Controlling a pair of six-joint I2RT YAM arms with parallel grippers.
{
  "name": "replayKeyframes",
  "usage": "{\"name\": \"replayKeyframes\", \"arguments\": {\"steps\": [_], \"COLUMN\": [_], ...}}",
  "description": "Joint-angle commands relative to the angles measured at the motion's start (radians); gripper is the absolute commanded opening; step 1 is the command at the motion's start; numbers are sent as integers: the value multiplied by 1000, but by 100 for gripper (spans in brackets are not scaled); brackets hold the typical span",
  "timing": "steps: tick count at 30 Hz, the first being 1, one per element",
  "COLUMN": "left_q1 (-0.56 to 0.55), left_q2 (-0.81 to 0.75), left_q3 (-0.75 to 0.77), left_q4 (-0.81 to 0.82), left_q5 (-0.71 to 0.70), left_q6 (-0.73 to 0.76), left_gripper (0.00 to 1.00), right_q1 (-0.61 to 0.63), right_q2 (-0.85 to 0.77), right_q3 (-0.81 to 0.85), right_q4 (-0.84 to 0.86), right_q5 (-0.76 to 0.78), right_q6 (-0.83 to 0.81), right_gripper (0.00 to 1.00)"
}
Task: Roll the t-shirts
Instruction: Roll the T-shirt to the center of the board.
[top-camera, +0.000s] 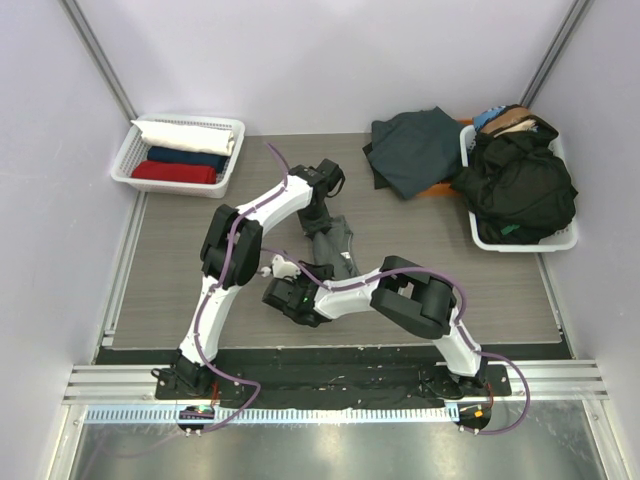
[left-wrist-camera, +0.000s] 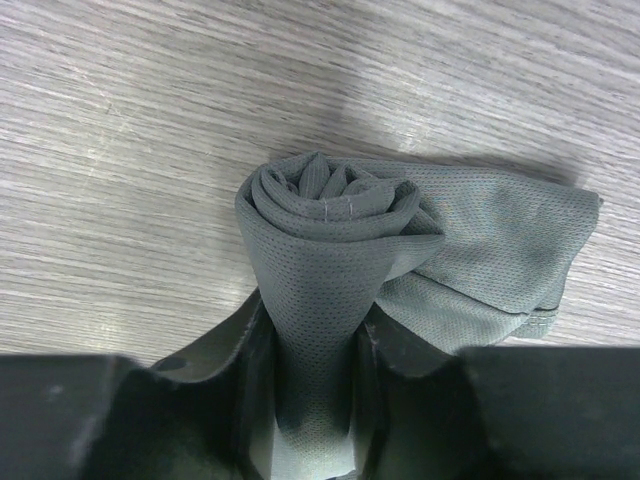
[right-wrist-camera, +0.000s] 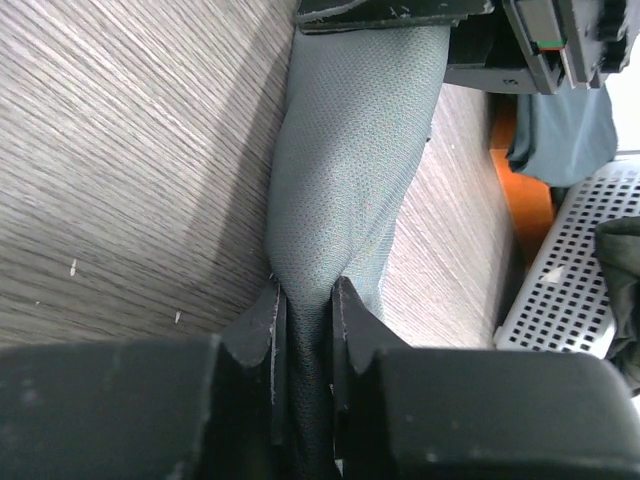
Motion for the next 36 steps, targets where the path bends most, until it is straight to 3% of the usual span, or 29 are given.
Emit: {"name": "replayKeyframes", "arguments": {"steps": [1,3,7,10,18,26,36], "left_q1": [-3,-2,5,12,81,225,270], "left_q2": [26,28,29,26,-38,-145,-363], "left_q3": [-8,9,66,122,204,97,-274], "left_q4": [-77,-68,-80,-88,-75,38,313], "left_q5": [-17,-12,-11,-6,8,107,169], "left_q6": [33,39,62,93,168,220,190], "left_gripper": [39,44,70,81,98,99,100], "right_q1": [-2,-4,-2,-4,-2,-59,-253], "right_q2": [-73,-84,-110,-121,-166,-271,-459], "right_q3": [-15,-25,-47,-59,-67,-102,-225], "right_q4": [-14,-17,-20,-28,-40,-37,44], "right_q5": [-34,-42,-63,-80,-149,-330,-746], "right_q6": [80,100,126,152,195,287,431], "right_gripper": [1,1,1,1,1,1,1]}}
